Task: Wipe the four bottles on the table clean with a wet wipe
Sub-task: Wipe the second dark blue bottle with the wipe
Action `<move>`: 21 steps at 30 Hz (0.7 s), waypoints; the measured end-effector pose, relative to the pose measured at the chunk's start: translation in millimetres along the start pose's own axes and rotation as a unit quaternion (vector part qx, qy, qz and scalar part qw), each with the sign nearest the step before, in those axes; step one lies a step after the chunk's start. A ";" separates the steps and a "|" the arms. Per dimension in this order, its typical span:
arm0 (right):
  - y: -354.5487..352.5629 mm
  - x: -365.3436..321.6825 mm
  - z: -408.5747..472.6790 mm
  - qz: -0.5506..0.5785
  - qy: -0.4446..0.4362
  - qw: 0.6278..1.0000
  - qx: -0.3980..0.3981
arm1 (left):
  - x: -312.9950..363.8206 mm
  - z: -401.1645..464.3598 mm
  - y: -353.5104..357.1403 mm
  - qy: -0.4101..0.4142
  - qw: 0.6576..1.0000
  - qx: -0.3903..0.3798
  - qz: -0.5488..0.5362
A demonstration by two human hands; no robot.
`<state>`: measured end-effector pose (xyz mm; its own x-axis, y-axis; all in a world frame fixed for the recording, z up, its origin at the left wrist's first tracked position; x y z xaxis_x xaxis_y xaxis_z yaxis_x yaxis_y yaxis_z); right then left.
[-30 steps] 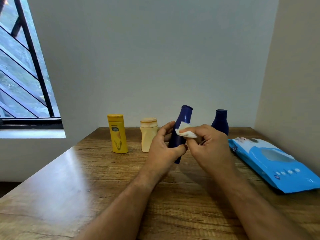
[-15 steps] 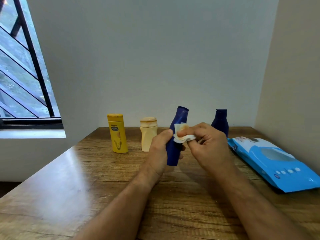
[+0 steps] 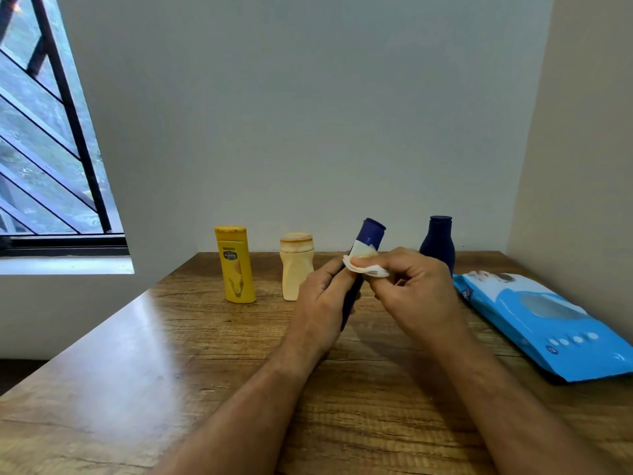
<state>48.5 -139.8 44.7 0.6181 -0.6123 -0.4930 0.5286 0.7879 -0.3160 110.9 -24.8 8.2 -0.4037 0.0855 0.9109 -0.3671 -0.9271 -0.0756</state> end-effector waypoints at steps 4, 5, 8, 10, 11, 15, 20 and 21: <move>-14.2 3.1 -0.9 -0.031 0.016 0.996 0.085 | -7.7 0.3 1.8 -0.036 0.999 -0.018 -0.009; -17.5 3.8 -0.6 -0.018 0.023 0.994 0.106 | -8.4 -0.1 3.2 -0.037 0.999 -0.026 -0.008; -20.0 3.3 0.2 0.006 0.031 0.992 0.126 | -8.4 -0.2 3.9 -0.038 0.999 -0.023 -0.007; -15.9 3.3 -0.2 0.004 0.033 0.994 0.101 | -7.8 1.1 0.1 -0.040 0.999 -0.004 -0.034; -11.8 3.5 -0.1 0.000 0.032 0.997 0.076 | -8.1 2.4 -2.2 -0.043 0.997 0.004 -0.057; 10.1 5.0 -2.8 -0.021 0.010 0.999 -0.042 | -4.3 5.6 -13.1 -0.039 0.987 0.043 -0.151; 6.8 1.1 -0.7 -0.107 -0.038 0.993 -0.016 | -7.8 8.0 -9.4 -0.057 0.986 0.058 -0.147; 0.1 0.2 0.7 -0.112 -0.034 0.993 0.019 | -9.6 7.9 -6.4 -0.069 0.986 0.047 -0.145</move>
<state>49.0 -139.9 45.1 0.5203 -0.7757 -0.3572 0.6780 0.6296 -0.3795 123.8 -22.6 3.1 -0.1723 0.3075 0.9358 -0.3677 -0.9014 0.2284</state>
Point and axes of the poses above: each hand's wrist, its own z-axis towards the middle knuckle, its own y-axis out of the palm, x = y × z, the point moved 7 cm from there along z, towards the middle knuckle, and after that the axes turned 7 degrees about -y, right-handed, at the moved point
